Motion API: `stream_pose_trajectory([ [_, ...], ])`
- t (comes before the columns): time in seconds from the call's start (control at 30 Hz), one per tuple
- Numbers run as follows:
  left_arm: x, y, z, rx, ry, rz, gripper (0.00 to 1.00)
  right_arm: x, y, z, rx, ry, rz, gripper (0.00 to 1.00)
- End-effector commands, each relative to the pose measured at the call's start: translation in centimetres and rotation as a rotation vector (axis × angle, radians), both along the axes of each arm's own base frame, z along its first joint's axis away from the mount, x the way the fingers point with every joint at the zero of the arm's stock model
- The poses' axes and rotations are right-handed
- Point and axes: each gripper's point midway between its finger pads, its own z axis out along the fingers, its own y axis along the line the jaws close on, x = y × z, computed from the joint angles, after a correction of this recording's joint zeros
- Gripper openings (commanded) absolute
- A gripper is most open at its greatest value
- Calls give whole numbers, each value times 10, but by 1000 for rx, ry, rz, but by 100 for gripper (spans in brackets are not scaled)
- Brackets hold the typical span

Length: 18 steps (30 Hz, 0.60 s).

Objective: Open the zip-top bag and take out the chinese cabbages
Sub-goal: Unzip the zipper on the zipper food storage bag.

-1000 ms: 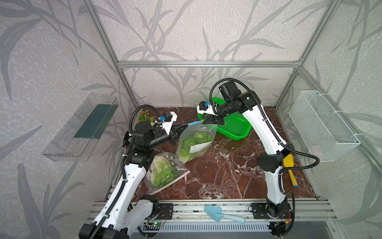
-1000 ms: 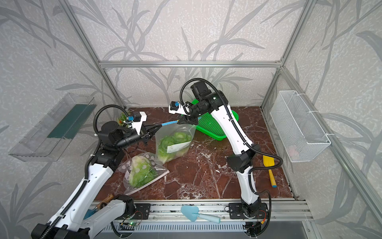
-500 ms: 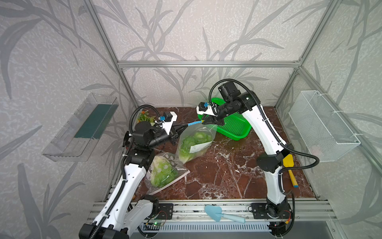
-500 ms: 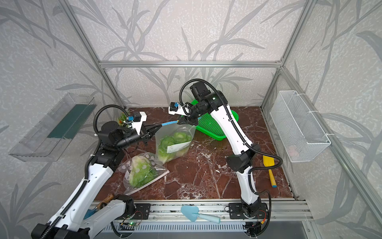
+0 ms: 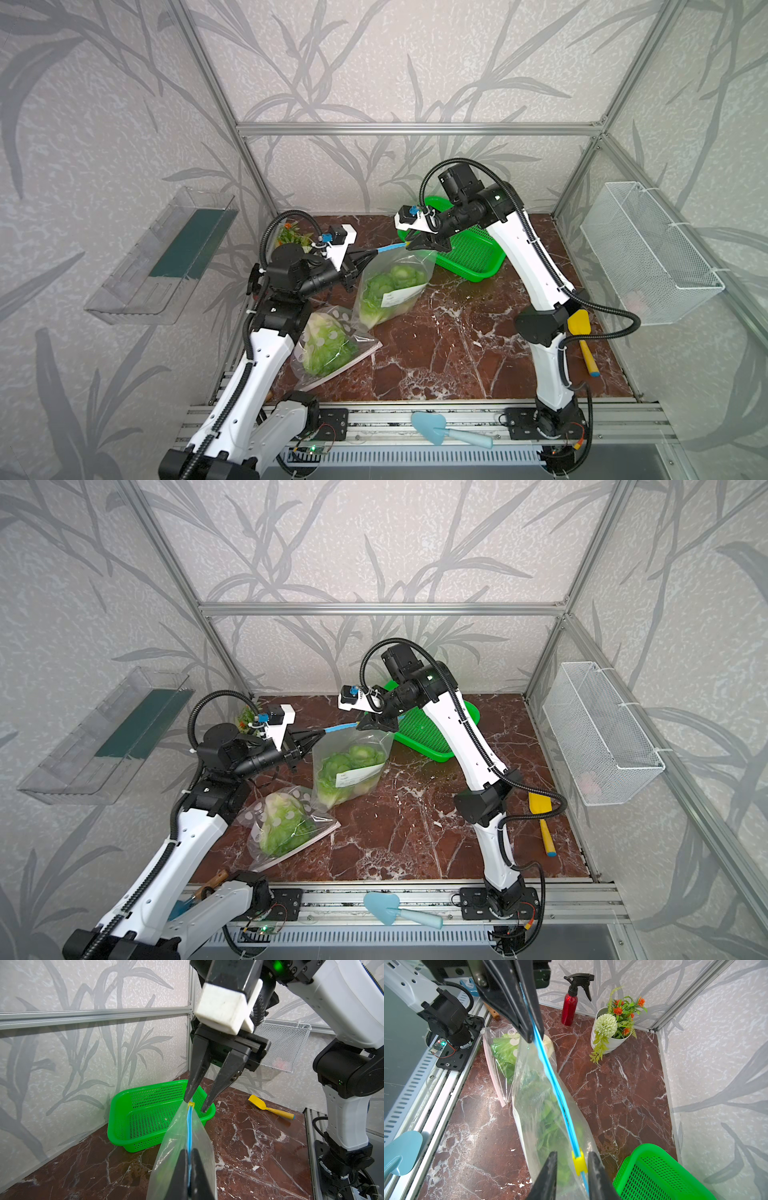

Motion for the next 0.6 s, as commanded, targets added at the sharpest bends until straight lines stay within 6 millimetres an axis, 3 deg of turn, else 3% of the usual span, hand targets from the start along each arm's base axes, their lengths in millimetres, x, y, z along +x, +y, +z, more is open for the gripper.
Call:
stream_pose_trajectory([
  [0.0,-7,1,23,0,-81,-5,0,-2,1,-5,-13,27,-3,29],
  [0.57,-6,1,20,3,-76,-8,0,-1,2,-6,-22,23,-9,28],
])
